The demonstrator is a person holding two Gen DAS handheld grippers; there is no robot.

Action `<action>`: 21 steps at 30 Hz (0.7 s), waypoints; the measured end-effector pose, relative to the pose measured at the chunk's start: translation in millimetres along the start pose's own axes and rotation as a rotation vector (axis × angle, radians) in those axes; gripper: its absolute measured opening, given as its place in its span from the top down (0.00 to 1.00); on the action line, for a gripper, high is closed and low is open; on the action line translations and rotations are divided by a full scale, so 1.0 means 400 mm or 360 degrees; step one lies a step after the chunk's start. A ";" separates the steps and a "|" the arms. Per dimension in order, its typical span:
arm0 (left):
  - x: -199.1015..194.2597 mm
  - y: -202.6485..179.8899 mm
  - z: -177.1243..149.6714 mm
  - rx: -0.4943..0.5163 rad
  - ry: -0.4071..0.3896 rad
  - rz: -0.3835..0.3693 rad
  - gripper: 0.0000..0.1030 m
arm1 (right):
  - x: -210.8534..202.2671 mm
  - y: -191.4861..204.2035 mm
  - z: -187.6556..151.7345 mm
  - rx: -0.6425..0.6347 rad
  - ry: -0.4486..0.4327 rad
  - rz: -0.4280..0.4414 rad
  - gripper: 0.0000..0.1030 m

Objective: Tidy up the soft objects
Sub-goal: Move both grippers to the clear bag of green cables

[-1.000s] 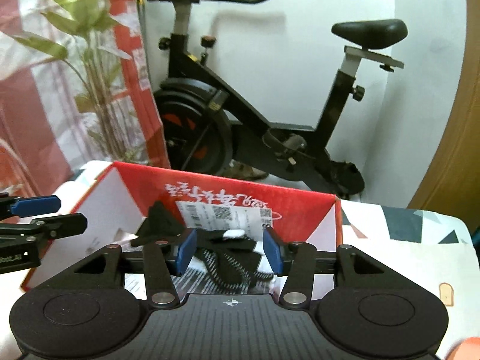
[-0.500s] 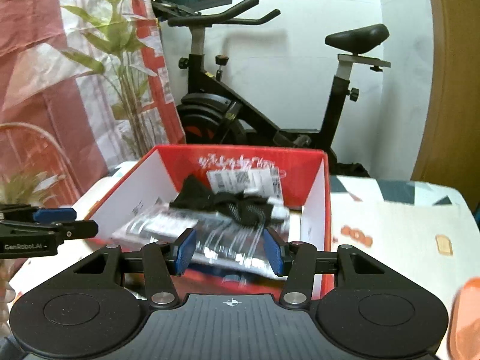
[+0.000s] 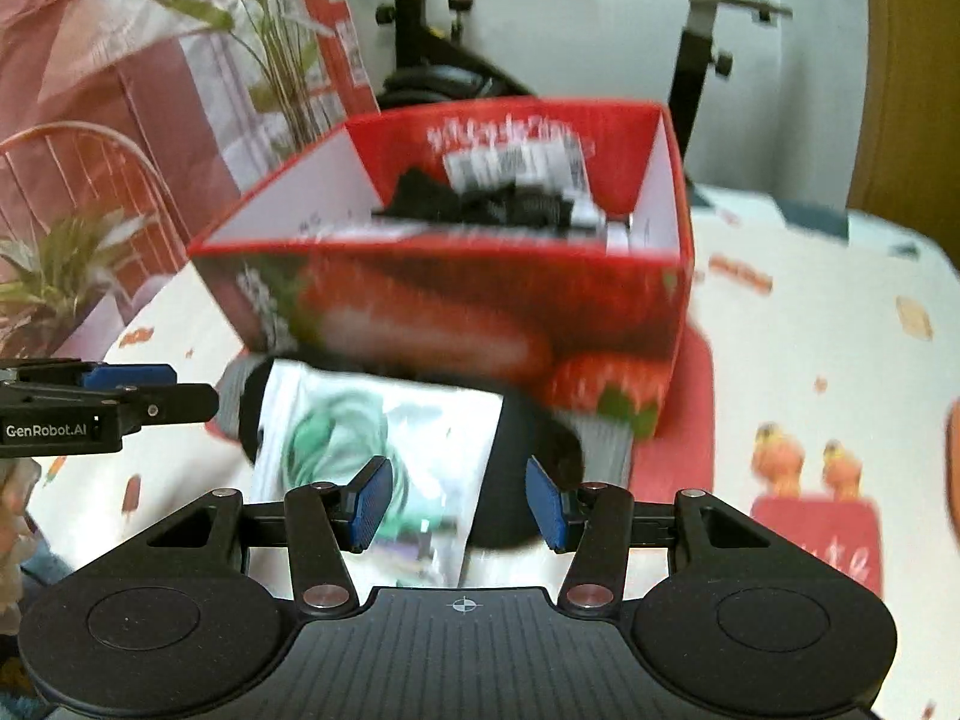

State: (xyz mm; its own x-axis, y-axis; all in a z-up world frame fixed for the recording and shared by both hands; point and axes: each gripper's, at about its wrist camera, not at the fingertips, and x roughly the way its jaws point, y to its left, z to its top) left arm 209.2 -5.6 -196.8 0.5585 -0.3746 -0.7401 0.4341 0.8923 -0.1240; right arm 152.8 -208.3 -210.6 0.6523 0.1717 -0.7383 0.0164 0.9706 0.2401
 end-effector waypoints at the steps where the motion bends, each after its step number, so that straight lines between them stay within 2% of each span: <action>1: -0.002 -0.003 -0.009 -0.0003 0.0004 -0.0006 0.44 | 0.001 0.000 -0.009 0.0014 0.0017 0.0009 0.55; 9: -0.014 -0.024 -0.055 -0.0067 0.0024 -0.0058 0.44 | -0.025 0.011 -0.053 0.0004 0.0052 0.0021 0.55; 21: -0.028 -0.044 -0.130 -0.0157 0.0057 -0.0044 0.44 | -0.065 -0.001 -0.147 0.0026 0.0078 0.0069 0.55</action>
State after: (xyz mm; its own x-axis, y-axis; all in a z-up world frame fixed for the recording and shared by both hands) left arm 158.7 -4.2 -220.8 0.5209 -0.3917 -0.7584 0.3765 0.9028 -0.2076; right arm 91.4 -203.4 -228.6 0.6146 0.2222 -0.7569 0.0014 0.9592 0.2827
